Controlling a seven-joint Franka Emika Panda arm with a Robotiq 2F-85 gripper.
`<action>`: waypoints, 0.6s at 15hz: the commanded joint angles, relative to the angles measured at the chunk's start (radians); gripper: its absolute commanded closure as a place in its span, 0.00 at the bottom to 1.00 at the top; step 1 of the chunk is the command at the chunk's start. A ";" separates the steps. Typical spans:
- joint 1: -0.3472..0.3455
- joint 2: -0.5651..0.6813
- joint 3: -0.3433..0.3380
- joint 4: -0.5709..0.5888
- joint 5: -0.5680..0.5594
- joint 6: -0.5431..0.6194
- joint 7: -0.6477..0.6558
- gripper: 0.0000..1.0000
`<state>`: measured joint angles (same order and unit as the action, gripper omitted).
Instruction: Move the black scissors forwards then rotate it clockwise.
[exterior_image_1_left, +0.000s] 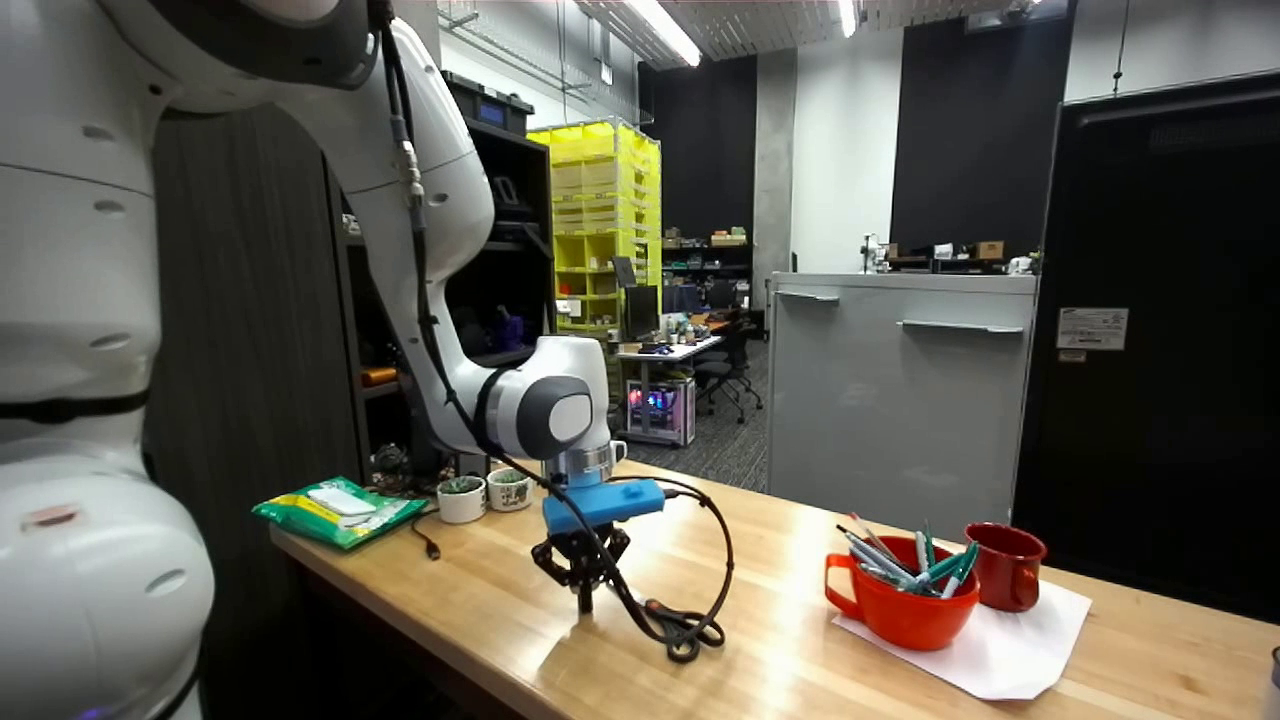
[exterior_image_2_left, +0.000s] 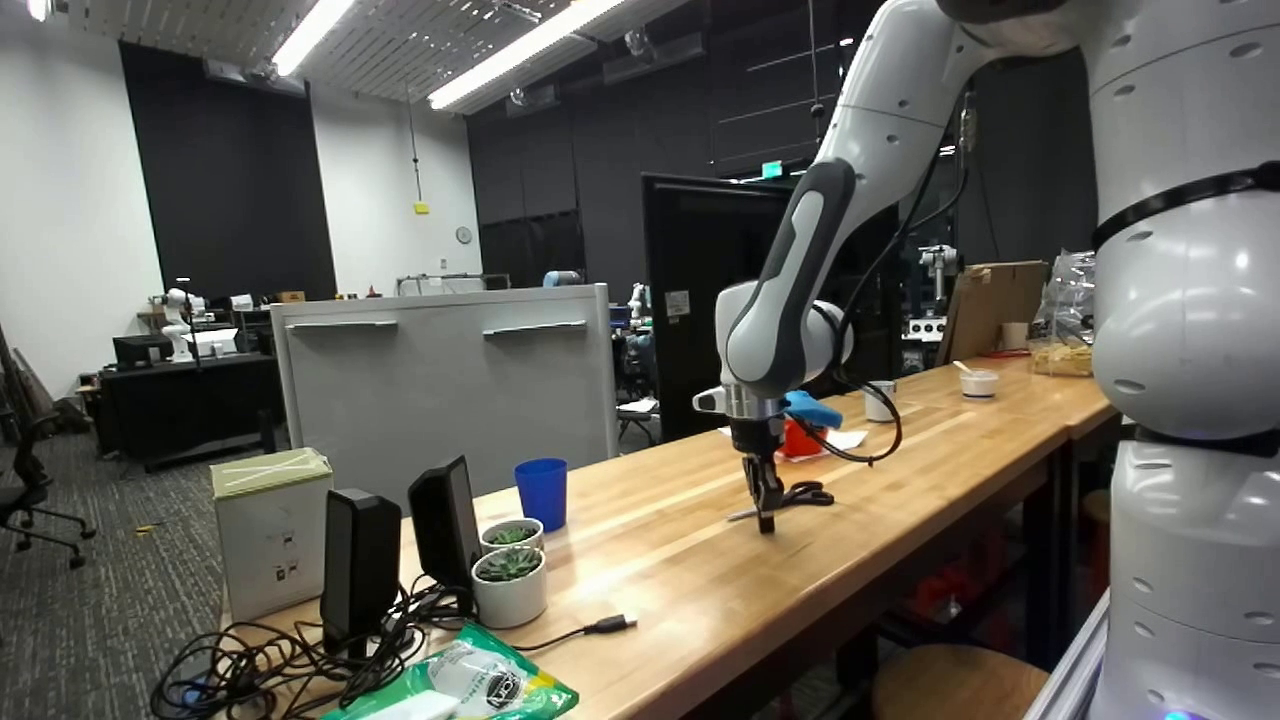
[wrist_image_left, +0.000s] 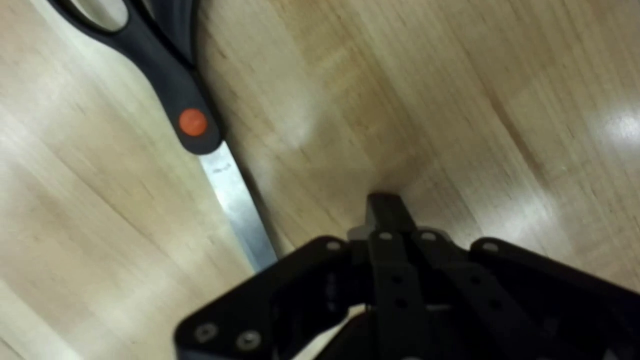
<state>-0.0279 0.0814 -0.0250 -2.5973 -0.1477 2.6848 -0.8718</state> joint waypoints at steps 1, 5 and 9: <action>-0.007 0.017 0.001 0.014 -0.037 0.013 0.030 1.00; -0.007 0.026 0.004 0.018 -0.032 0.016 0.027 1.00; -0.007 0.045 0.006 0.038 -0.028 0.014 0.018 1.00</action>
<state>-0.0280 0.0856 -0.0247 -2.5925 -0.1535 2.6845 -0.8649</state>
